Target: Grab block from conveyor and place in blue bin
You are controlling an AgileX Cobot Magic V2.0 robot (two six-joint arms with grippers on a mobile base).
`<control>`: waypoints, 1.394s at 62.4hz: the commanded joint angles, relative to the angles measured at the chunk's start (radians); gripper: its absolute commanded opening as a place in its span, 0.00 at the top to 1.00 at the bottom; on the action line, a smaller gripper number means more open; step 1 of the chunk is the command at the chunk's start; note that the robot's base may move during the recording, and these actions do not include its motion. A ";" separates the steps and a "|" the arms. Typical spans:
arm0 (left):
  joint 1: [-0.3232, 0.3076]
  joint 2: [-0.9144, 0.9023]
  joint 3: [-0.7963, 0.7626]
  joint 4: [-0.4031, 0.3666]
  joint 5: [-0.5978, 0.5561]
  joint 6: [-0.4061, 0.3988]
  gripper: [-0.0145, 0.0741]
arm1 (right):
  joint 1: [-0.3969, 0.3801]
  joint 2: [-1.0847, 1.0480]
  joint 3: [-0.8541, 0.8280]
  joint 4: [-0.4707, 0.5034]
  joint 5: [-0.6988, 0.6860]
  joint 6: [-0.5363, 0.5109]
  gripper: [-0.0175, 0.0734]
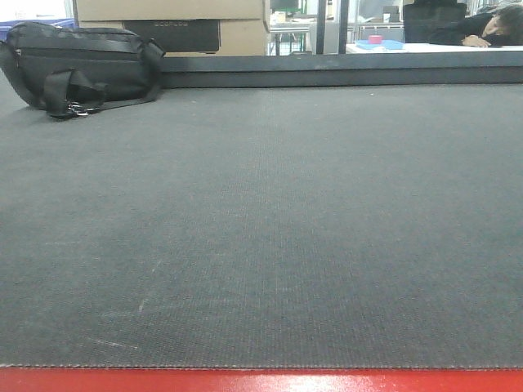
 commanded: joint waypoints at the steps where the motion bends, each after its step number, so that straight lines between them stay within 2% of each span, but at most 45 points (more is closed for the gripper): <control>1: -0.007 -0.003 -0.004 0.004 -0.017 -0.003 0.96 | 0.000 0.006 0.000 -0.008 -0.018 -0.003 0.99; 54: -0.007 -0.003 -0.004 0.004 -0.019 -0.003 0.96 | 0.000 0.006 0.000 -0.008 -0.018 -0.003 0.99; 63: -0.007 -0.003 -0.004 0.021 -0.098 -0.003 0.96 | 0.000 0.006 0.000 -0.004 -0.099 -0.003 0.99; 68: -0.007 -0.003 -0.051 0.021 -0.066 -0.003 0.96 | 0.002 0.006 -0.067 -0.004 -0.044 -0.003 0.99; 73: -0.007 -0.003 -0.149 0.021 0.064 -0.003 0.96 | 0.002 0.006 -0.175 -0.004 0.056 -0.003 0.99; 76: -0.007 -0.003 -0.234 0.022 0.168 -0.003 0.96 | 0.002 0.006 -0.261 -0.004 0.139 -0.003 0.99; 79: -0.007 0.014 -0.296 0.027 0.222 -0.003 0.96 | 0.002 0.034 -0.341 -0.004 0.214 -0.003 0.99; 87: -0.007 0.142 -0.471 0.027 0.306 -0.003 0.96 | 0.002 0.182 -0.537 -0.004 0.453 -0.003 0.99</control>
